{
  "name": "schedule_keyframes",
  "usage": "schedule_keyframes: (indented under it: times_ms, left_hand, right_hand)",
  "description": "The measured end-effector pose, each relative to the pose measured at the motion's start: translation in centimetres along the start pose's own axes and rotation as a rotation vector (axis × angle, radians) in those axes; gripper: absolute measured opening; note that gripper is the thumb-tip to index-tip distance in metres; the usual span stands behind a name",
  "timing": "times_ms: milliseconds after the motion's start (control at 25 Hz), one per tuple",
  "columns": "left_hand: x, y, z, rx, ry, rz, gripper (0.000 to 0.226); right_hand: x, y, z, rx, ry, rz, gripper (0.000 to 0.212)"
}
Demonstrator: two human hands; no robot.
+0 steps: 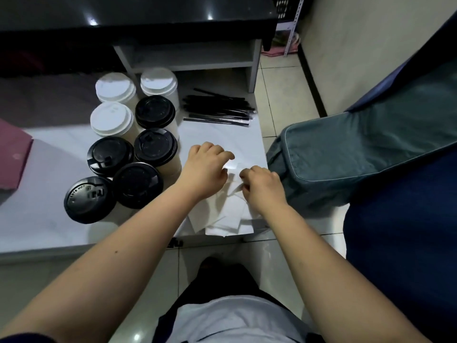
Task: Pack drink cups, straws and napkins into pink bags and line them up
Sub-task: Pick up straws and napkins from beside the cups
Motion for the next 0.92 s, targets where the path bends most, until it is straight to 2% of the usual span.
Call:
schedule_keyframes:
  times_ms: [240,520,720,920]
  left_hand:
    - [0.6,-1.2,1.3,-0.080,0.016,0.021,0.039]
    - [-4.2,-1.7,1.2,-0.125,0.187,0.054,0.041]
    - [-9.5,-3.5,1.8,-0.189,0.300,0.028,0.040]
    - [-17.2,-9.3,4.1,-0.368,0.445,0.008,0.039]
  right_hand:
    - [-1.4,-0.2,0.3,-0.018,0.157,-0.140,0.018]
    - [-7.1,-0.1,0.0,0.009,0.306,-0.232,0.019]
    - [-12.7,-3.7,-1.3,-0.155,0.425,-0.178,0.014]
    - [-18.1,-12.2,-5.1,-0.424,0.483,-0.108,0.010]
Point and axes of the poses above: each hand's wrist, its own z-axis away from the middle knuckle, its own x-axis out of the palm, y = z × x, the point moved 8 cm from there along -z, towards the middle knuckle, and after that the axes turned 9 degrees about -x, right-handed, at the moved point
